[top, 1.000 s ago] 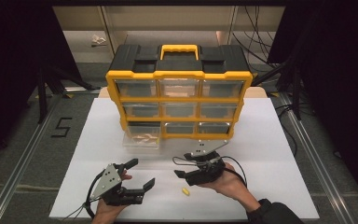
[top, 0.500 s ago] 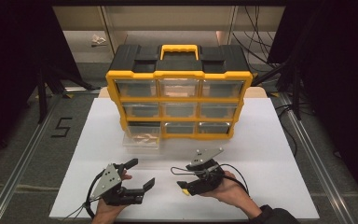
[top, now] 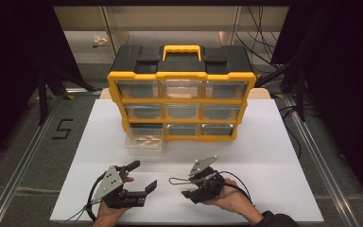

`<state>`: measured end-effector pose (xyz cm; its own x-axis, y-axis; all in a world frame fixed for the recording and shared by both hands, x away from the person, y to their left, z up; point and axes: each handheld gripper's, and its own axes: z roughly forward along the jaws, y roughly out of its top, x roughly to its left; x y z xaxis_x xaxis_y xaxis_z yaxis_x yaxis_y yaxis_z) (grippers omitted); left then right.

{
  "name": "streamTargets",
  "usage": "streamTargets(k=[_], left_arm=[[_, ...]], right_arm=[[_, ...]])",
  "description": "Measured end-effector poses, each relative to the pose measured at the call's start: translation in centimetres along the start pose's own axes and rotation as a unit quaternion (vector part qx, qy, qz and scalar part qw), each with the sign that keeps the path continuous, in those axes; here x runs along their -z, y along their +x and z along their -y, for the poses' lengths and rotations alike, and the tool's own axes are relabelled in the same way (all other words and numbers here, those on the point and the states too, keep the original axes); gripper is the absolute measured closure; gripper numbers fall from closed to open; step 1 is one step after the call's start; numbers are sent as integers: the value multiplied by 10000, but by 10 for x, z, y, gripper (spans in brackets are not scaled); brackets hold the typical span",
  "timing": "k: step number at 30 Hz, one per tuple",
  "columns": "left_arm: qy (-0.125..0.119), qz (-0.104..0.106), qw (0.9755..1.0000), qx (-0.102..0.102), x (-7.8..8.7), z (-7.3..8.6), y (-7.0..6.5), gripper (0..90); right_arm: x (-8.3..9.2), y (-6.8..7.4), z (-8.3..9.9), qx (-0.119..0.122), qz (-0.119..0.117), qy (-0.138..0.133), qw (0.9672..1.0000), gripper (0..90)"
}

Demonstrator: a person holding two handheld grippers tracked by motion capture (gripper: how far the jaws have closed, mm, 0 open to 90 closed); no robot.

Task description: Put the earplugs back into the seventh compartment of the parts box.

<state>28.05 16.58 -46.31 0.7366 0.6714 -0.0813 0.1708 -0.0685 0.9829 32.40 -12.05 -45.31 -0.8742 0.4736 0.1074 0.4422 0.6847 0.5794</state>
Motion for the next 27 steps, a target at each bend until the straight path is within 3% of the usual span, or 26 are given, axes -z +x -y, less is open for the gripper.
streamTargets(k=[10,27], left_arm=[[-2,14,10000,-16,0,0,0,120],[13,22,10000,-21,-1,0,-1,121]], right_arm=[[-12,1,3,95,-9,320,9994,580],[-22,3,5,241,91,513,9984,744]])
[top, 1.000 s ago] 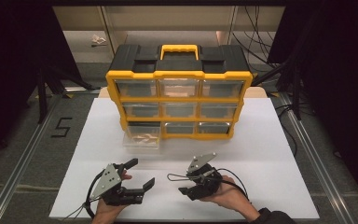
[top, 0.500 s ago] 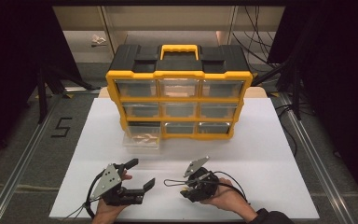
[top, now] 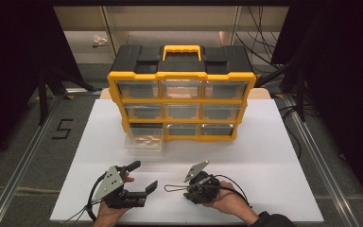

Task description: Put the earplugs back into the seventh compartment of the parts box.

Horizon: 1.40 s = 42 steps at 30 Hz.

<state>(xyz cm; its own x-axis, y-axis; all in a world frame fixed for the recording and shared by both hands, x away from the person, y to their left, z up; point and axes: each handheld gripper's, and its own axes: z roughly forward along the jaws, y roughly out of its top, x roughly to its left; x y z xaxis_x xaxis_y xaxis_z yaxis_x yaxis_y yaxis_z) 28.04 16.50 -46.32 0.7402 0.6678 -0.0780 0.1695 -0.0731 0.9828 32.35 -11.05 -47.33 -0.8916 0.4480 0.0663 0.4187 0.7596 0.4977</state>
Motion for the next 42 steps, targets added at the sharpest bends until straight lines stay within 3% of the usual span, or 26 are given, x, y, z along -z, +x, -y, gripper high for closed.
streamTargets(k=[5,9,13,19,25,31,37,42], left_arm=[[1,0,10000,-4,0,0,0,121],[-1,1,10000,3,0,0,0,121],[-7,-3,10000,4,0,0,0,121],[-8,-7,10000,15,0,0,0,121],[-27,-3,10000,22,0,0,1,120],[-36,-5,10000,39,1,0,1,121],[-30,0,10000,25,0,1,1,121],[-45,7,10000,42,1,0,1,118]], right_arm=[[0,4,0,239,171,33,9996,816],[2,5,-2,333,177,-14,9993,829],[15,1,-8,188,178,-325,9991,829],[34,-11,-20,139,328,-861,9956,829],[56,-23,-50,124,458,-1481,9878,828],[66,-33,-83,103,510,-1789,9825,828],[58,-39,-110,95,551,-1880,9806,828],[46,-41,-130,93,550,-1861,9809,828]])
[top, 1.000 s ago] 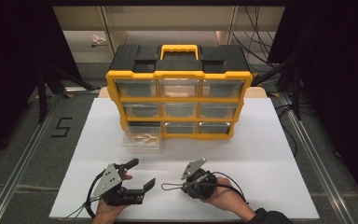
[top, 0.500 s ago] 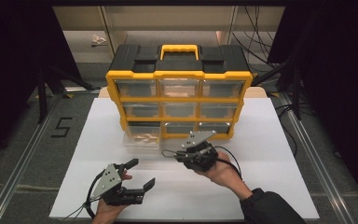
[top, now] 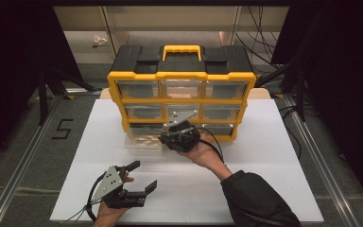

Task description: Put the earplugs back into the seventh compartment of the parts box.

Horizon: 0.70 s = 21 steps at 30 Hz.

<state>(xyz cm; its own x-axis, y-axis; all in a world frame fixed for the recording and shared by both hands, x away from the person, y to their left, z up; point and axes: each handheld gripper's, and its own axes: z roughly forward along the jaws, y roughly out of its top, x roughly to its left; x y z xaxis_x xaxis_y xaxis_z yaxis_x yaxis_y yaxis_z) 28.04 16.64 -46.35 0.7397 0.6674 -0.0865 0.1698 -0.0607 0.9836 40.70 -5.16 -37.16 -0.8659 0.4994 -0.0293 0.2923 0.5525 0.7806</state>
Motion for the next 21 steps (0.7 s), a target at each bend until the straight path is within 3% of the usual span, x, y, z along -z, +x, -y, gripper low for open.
streamTargets(k=[8,21], left_arm=[[-3,25,10000,27,0,0,0,110],[-21,48,10000,23,1,0,0,98]], right_arm=[[-23,1,-18,19,61,45,10000,827],[-39,-2,-26,-51,127,105,9999,822]])
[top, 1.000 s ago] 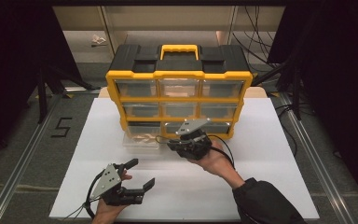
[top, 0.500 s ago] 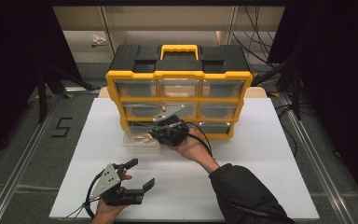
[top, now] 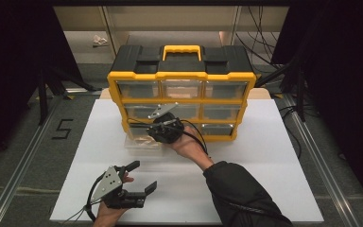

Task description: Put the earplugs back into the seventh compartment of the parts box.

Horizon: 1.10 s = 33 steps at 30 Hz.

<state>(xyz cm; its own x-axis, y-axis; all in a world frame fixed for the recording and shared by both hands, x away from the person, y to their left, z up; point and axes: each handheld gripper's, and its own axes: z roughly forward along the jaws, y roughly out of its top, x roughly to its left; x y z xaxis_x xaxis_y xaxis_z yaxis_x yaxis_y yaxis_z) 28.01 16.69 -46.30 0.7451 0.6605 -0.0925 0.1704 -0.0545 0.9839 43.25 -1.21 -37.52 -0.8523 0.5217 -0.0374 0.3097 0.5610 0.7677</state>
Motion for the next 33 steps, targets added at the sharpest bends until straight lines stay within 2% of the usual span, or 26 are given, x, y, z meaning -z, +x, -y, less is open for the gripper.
streamTargets(k=[4,6,7,9,11,14,22,27,33], left_arm=[[4,-1,10000,-3,0,0,0,99],[-1,-1,10000,-1,0,0,0,99],[1,-2,10000,-3,0,0,0,98],[3,-4,10000,-6,0,0,0,98],[-1,-9,10000,1,0,0,0,98],[13,-1,10000,-16,0,0,0,98],[2,-7,10000,1,0,0,0,99],[8,-10,10000,-3,0,0,0,99],[14,-12,10000,-13,0,0,0,98]], right_arm=[[-6,-2,0,-11,65,44,10000,805],[-9,-4,1,-69,86,44,9999,716],[-10,-4,1,-157,75,80,9998,696],[-10,-6,2,-169,47,37,9998,655],[-7,-7,2,-235,-5,10,9997,597],[-1,-7,1,-282,14,-2,9996,573],[16,-1,-4,-174,-6,-213,9996,458],[28,4,-1,-84,-10,-379,9992,427],[43,8,6,-98,-29,-610,9981,405]])
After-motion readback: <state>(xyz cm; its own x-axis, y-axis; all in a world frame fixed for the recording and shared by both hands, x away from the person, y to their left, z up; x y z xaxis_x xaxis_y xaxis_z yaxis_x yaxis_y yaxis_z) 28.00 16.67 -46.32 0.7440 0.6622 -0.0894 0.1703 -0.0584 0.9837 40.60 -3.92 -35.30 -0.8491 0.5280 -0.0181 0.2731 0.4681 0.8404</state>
